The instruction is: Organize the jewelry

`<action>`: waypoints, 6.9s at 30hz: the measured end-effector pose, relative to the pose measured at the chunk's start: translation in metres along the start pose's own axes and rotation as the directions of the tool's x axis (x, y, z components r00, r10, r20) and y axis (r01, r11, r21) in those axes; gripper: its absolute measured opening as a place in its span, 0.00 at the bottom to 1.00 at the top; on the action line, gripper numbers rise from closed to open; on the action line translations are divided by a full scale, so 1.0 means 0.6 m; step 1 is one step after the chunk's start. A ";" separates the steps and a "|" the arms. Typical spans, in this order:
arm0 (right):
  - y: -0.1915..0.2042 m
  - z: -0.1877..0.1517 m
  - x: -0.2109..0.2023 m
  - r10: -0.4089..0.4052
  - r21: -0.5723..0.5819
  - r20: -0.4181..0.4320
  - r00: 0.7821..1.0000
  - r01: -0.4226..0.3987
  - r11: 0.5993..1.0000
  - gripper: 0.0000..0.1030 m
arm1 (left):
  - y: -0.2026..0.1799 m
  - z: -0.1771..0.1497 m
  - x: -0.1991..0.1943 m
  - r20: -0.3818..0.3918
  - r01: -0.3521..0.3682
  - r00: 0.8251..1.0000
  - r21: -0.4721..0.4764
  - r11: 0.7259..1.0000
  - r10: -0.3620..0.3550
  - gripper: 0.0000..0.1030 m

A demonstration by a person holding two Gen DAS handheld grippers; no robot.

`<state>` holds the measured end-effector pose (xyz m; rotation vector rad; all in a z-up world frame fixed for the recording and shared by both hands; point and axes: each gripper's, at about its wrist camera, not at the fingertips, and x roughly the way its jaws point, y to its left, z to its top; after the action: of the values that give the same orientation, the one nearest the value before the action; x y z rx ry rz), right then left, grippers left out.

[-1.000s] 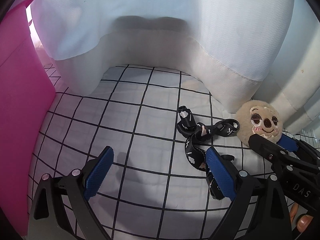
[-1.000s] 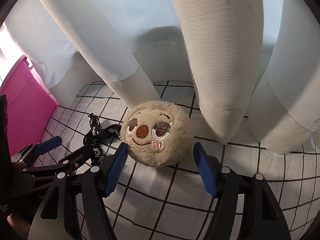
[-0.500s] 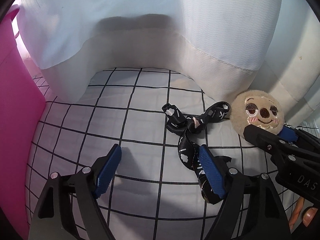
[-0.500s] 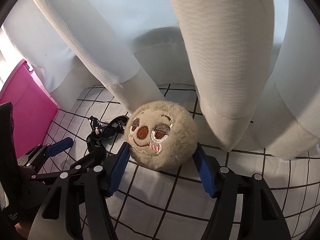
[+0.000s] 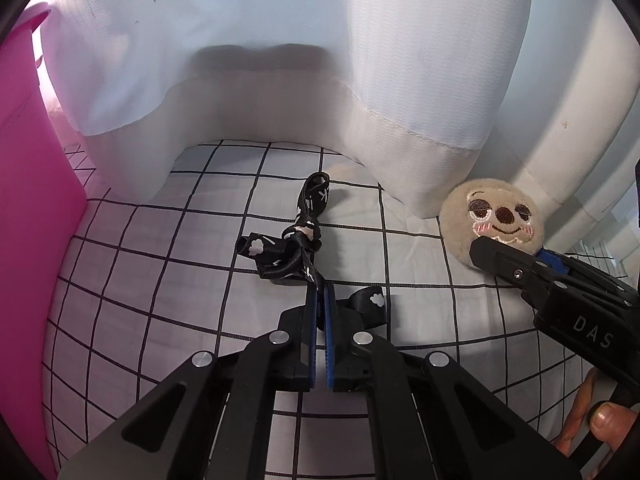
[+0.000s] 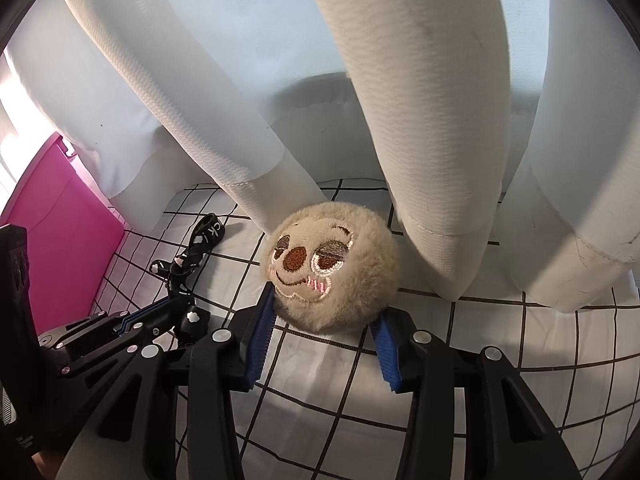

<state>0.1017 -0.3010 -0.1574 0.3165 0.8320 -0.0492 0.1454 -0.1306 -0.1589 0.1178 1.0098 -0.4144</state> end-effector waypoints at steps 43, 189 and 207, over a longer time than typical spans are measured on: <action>0.156 -0.083 -0.248 0.054 -0.066 0.124 0.991 -0.046 0.997 0.43 | 0.068 -0.044 -0.310 0.179 0.051 0.983 -0.016 0.999 -0.047 0.03; 0.634 -0.006 -0.187 0.090 -0.491 0.032 0.995 -0.063 0.869 0.66 | 0.441 -0.095 -0.498 -0.039 -0.468 0.864 -0.428 0.773 0.501 0.91; 0.632 -0.006 -0.190 0.088 -0.490 0.026 0.996 -0.064 0.869 0.66 | 0.430 -0.092 -0.502 -0.039 -0.468 0.865 -0.423 0.776 0.500 0.91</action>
<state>0.0848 0.0517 0.0213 -0.1332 0.7548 0.2270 0.0629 0.2067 0.0408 -0.0299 0.9317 0.2801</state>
